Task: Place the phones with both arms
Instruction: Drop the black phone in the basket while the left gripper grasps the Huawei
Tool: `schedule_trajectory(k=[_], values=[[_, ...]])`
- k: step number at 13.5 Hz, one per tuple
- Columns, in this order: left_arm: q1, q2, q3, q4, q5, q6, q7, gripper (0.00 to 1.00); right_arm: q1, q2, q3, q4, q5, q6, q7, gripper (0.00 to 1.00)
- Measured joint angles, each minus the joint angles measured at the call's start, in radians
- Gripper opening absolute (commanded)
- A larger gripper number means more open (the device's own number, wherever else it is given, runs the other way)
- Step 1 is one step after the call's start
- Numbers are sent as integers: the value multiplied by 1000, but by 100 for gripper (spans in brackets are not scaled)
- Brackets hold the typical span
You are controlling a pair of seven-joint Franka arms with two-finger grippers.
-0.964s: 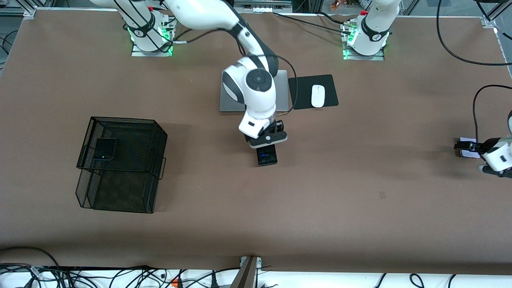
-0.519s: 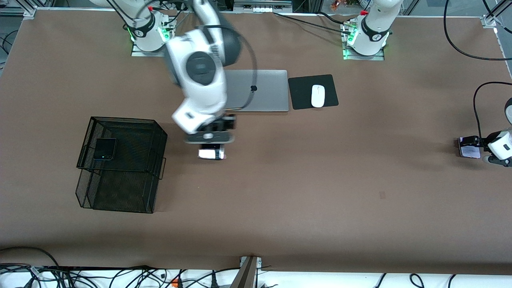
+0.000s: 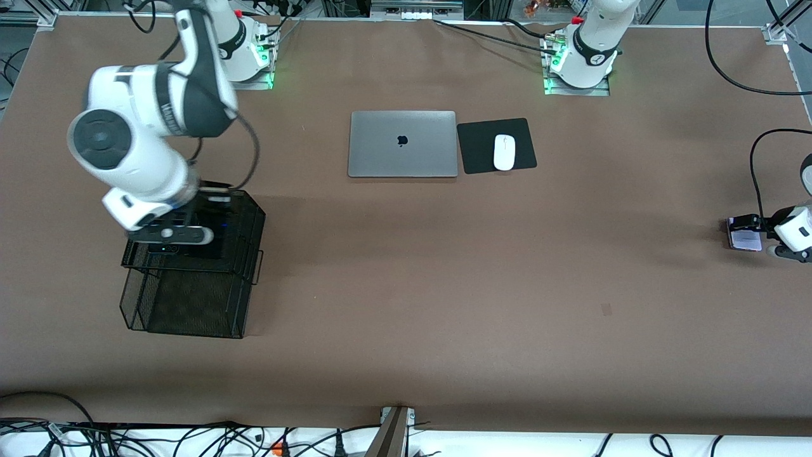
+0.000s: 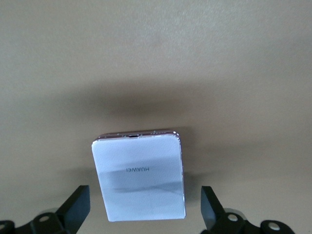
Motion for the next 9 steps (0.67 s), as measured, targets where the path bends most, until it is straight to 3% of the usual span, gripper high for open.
schedule_trajectory(k=[4,7,8,9], values=[[11,23,0,-5,0,40,0,100,2,0,-17,-158,1,157,-44,0],[23,40,0,-6,0,66,0,100,4,7,-12,-219,9,210,-50,0],[23,43,0,-6,0,75,0,100,5,11,-10,-224,12,213,-53,13],[23,46,0,-6,0,84,0,80,5,15,-8,-225,25,213,-54,48]])
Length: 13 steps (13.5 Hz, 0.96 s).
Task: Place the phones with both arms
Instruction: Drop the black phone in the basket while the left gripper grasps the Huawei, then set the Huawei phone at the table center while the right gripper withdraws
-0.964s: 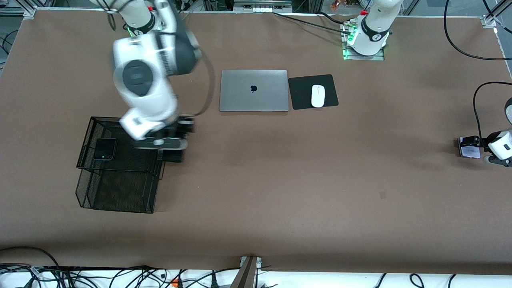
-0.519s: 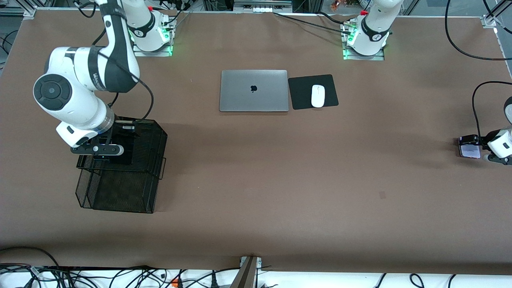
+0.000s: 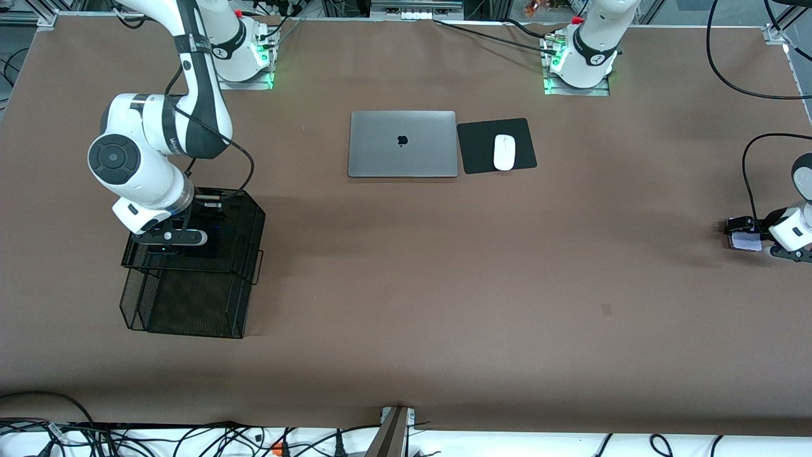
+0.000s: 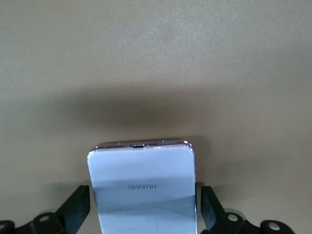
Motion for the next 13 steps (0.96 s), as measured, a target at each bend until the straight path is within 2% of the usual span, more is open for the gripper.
schedule_trajectory(k=[1,2,3,6,8,13], values=[[0,3,0,0,0,4,0,53,1,6,1,0,22,1,-1,99],[0,6,0,0,0,6,0,29,0,13,2,0,39,2,-1,100],[0,4,-1,1,0,7,1,13,0,18,2,0,53,3,-1,100],[-6,4,-21,3,1,-7,6,13,0,22,2,11,66,3,-2,100],[-37,-12,-41,28,1,-78,6,13,1,20,2,41,67,-16,-4,100],[-246,-125,-64,139,-3,-370,6,13,2,12,-41,290,67,-306,-5,100]])
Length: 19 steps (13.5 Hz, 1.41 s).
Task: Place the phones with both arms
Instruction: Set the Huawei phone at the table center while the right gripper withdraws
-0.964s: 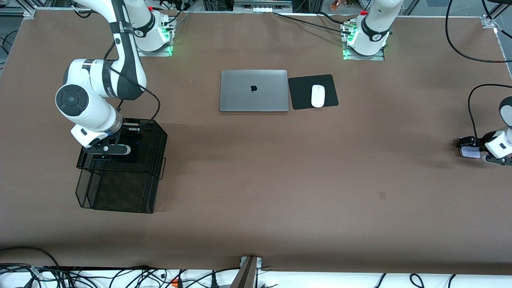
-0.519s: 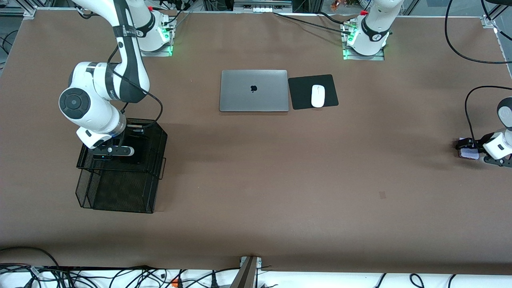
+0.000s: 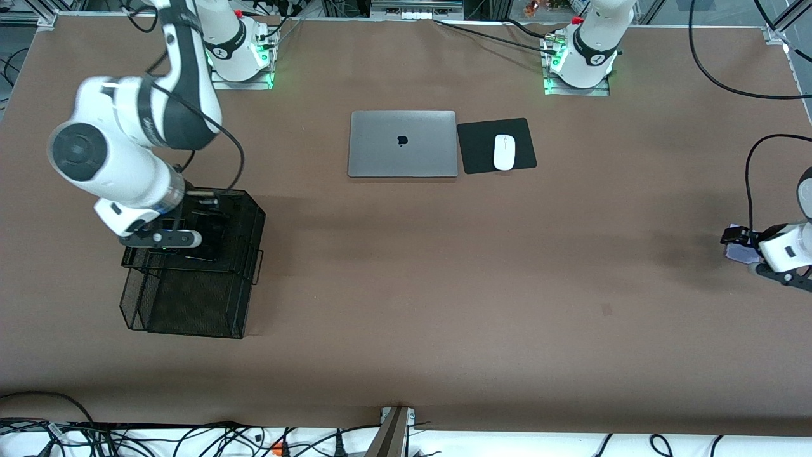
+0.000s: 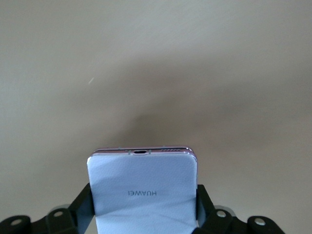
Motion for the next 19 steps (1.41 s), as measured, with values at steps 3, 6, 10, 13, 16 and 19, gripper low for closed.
schedule_trajectory(k=[3,6,10,13,16,19], values=[[-99,-36,-107,17,-102,-94,-22,12,0,-5,-42,114,-1,-118,0,100],[-204,-15,-145,10,-233,-92,-112,11,-2,-4,-62,133,-1,-136,23,100],[-434,52,-150,7,-262,107,-430,11,-2,-3,-63,133,-1,-137,38,100],[-637,125,-147,2,-262,347,-764,11,-2,-2,-70,133,-1,-137,39,100],[-783,208,-139,1,-262,566,-1006,11,-2,-2,-71,133,-1,-137,44,100],[-879,289,-100,0,-262,741,-1073,99,-2,-2,-71,133,-1,-137,47,100]])
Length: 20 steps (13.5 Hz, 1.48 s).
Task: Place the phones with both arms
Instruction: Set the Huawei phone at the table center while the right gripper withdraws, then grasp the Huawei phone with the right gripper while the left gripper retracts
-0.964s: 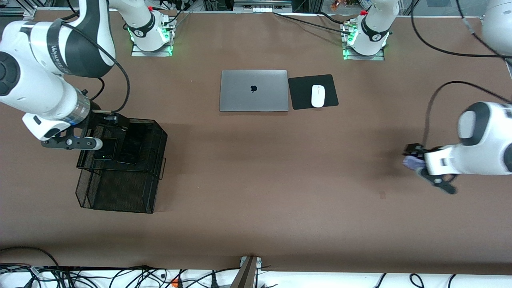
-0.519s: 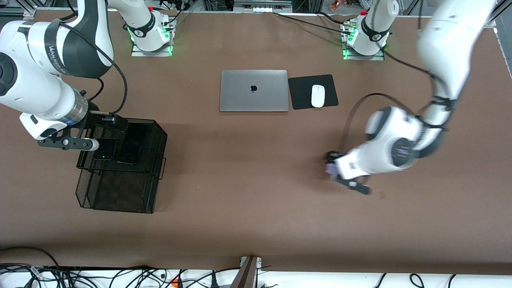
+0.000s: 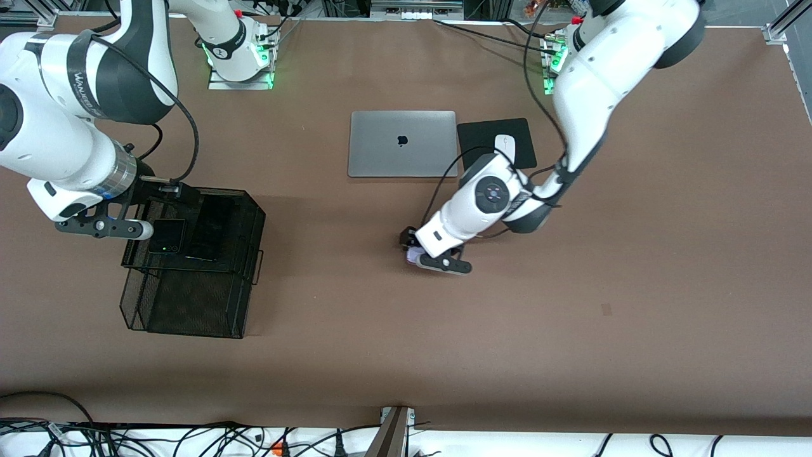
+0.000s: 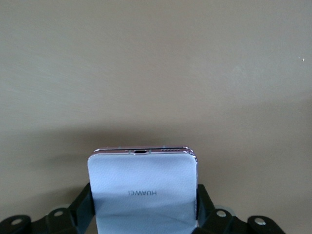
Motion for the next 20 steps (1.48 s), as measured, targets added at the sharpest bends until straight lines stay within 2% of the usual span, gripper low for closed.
schedule_trajectory(k=[3,5,7,10,12,14,17,20], values=[[-27,16,27,7,0,52,-16,100,1,4,1,0,0,0,0,100],[-8,-15,31,20,0,-1,-17,100,1,6,1,0,0,1,0,100],[42,-102,30,45,0,-231,-17,100,2,6,1,0,0,1,0,100],[132,-305,33,61,0,-606,-12,100,12,7,12,0,6,3,2,100],[205,-409,38,63,1,-761,52,100,38,8,47,0,24,29,63,100],[282,-472,40,94,1,-906,169,100,57,12,127,0,28,86,175,100],[389,-526,43,189,1,-1113,341,100,67,59,297,3,28,231,393,100],[484,-580,71,230,1,-1177,507,100,78,190,439,76,28,345,621,100]])
